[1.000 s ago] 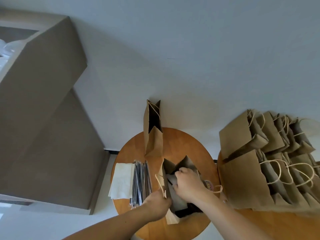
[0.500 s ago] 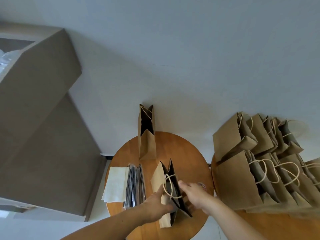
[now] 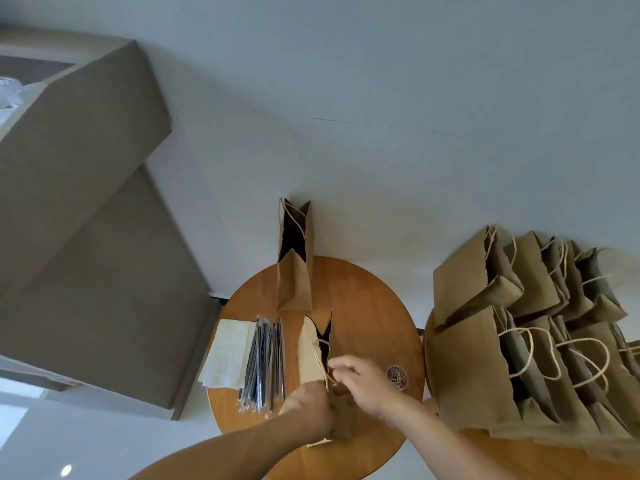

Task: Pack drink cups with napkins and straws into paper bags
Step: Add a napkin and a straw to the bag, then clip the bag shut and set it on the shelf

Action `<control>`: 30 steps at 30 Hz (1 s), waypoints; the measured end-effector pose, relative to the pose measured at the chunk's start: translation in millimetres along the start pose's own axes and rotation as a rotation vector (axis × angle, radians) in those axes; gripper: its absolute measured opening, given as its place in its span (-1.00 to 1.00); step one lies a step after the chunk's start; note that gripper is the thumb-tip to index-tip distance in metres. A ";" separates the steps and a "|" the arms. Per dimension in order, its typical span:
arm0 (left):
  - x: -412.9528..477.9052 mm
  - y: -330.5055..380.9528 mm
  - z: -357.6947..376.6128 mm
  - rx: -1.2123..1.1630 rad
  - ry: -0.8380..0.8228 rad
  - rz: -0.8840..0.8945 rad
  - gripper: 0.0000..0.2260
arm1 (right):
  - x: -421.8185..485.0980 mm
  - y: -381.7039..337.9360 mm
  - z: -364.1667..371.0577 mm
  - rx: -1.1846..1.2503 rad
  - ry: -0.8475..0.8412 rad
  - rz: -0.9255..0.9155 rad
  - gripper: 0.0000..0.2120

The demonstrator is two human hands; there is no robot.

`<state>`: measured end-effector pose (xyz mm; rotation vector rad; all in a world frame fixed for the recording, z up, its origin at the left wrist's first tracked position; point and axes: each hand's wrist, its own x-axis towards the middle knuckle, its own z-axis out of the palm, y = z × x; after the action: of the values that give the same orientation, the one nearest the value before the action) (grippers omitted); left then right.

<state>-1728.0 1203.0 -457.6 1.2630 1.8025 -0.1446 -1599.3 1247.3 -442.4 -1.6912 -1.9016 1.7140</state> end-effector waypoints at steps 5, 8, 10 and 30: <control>1.8 -6.0 -10.0 0.115 0.060 0.027 -0.81 | 7.9 13.5 -22.8 -0.475 0.269 -0.302 -0.55; 4.7 -8.1 -22.3 0.245 0.104 0.087 -0.80 | 15.3 17.8 -38.1 -0.685 0.379 -0.489 -0.44; 7.5 -8.2 -30.4 0.321 0.119 0.128 -0.79 | 21.3 22.0 -46.4 -0.857 0.335 -0.524 -0.36; 38.5 -30.5 -27.9 0.266 0.409 0.318 -0.72 | 34.0 47.6 -68.4 -0.592 0.130 -0.378 -0.84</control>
<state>-1771.9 1230.6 -480.4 1.8591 1.9334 0.0605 -1536.9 1305.4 -471.0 -1.3900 -2.6157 0.9375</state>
